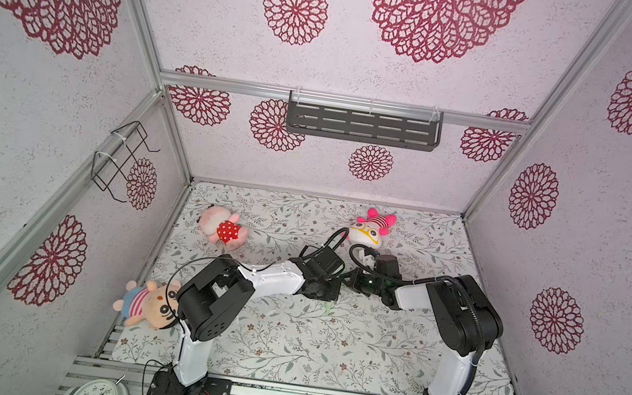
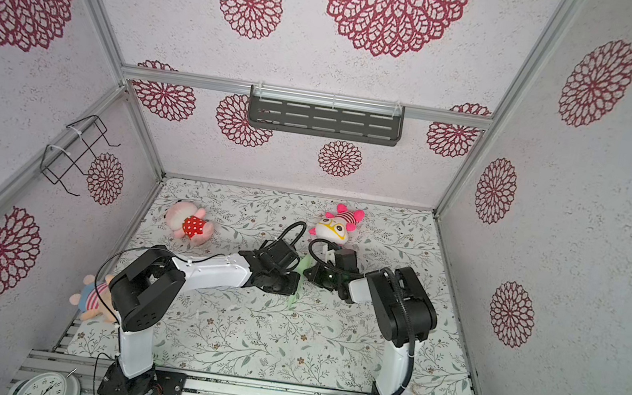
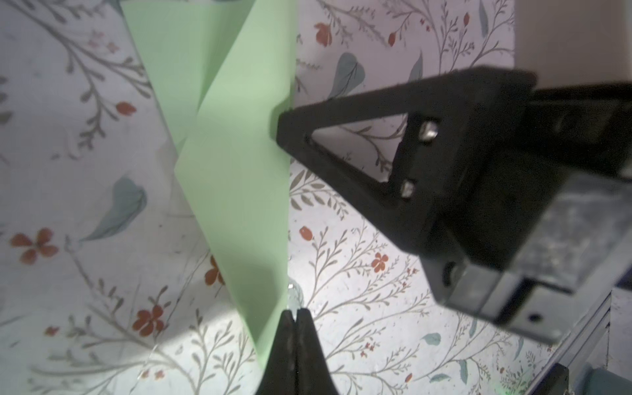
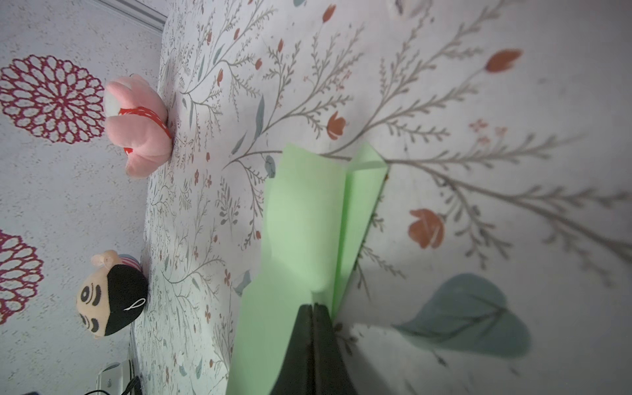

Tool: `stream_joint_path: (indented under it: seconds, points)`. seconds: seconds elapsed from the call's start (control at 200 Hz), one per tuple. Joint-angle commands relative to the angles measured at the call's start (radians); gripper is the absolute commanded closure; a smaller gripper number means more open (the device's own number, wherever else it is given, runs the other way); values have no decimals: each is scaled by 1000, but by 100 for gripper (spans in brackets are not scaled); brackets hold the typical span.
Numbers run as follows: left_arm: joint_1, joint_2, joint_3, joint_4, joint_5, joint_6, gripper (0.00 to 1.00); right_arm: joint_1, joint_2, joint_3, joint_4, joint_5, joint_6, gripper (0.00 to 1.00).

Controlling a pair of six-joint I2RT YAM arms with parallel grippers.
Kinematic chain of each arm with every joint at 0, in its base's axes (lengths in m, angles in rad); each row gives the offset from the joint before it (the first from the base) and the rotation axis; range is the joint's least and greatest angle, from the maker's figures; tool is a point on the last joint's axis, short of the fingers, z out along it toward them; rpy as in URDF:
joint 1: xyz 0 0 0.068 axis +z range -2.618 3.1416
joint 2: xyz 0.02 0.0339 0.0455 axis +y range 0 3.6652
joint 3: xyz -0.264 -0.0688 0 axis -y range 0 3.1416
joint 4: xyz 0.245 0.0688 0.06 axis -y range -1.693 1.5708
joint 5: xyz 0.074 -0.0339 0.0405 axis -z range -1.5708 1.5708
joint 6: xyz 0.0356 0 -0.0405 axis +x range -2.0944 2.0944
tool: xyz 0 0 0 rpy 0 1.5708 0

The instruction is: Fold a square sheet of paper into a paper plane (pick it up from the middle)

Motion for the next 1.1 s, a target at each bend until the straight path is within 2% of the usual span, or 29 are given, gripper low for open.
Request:
stream_joint_path:
  seconds: [0.0,0.34,0.63,0.77,1.096]
  points:
    - [8,74,38,-32,-23,16,100,-7,23,-19,-29,9,8,96]
    - [14,132,55,-65,-26,16,100,-12,-6,-25,3,-24,17,96]
    - [13,120,18,-65,-9,12,100,-7,-32,11,70,-150,-10,95]
    - [13,120,20,-62,0,14,100,4,-2,47,40,-131,-23,95]
    - [11,117,11,-67,10,12,100,-40,41,71,39,18,-5,95]
